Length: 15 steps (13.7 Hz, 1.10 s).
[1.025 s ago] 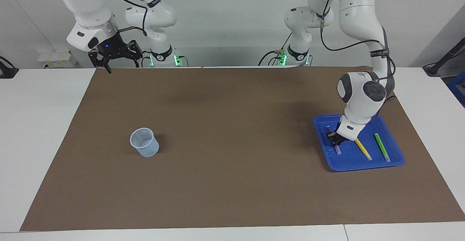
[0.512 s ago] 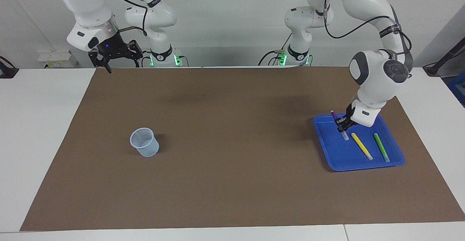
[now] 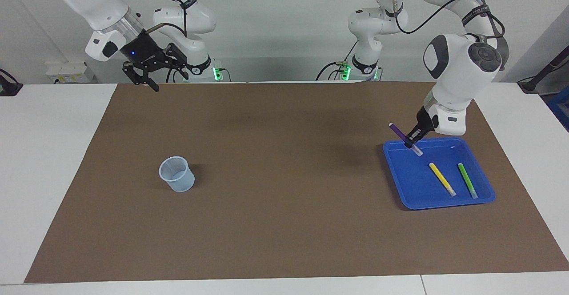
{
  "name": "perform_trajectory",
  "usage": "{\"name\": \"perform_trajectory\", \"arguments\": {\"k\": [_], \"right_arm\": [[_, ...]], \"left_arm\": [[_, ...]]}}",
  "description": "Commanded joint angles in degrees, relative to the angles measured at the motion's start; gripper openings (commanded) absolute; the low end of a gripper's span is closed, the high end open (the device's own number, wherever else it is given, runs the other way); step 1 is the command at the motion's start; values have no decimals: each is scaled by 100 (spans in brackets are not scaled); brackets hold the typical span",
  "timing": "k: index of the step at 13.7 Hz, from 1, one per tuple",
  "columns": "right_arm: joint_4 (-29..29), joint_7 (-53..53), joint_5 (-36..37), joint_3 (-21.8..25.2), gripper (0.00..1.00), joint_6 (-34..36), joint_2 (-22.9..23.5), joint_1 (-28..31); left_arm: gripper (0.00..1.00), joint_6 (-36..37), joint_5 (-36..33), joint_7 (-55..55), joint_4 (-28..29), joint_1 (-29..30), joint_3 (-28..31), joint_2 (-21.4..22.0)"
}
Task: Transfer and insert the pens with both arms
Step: 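Lift the purple pen with the left gripper while the right gripper approaches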
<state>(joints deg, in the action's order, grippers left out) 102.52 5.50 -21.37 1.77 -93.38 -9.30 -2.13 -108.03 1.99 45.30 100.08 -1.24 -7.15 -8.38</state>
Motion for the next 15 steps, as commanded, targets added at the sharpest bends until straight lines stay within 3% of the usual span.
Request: {"name": "perform_trajectory", "arguments": {"k": [1,4,8,12,15], "right_arm": [[110,-723,-603,-89,100,-434,-20,2],[216,-1032,-1078,-98,100,-820,68,-218],[848,-1227,-1895,-89,100,-1629,60,-690],[1340,-1288,-1923,-98,100,-2490,-37,-1421],[1341,-1402,-1941,-89,100,-2825,25,-1685]], "left_arm": [[0,133,64,1222,-32,-235,-93,118],[0,124,125,2970,-234,-639,-172,118],[0,106,284,4746,-393,-1201,-181,345],[0,19,275,6181,-384,-2079,-181,496],[0,-191,214,7016,-402,-2634,-181,496]]}}
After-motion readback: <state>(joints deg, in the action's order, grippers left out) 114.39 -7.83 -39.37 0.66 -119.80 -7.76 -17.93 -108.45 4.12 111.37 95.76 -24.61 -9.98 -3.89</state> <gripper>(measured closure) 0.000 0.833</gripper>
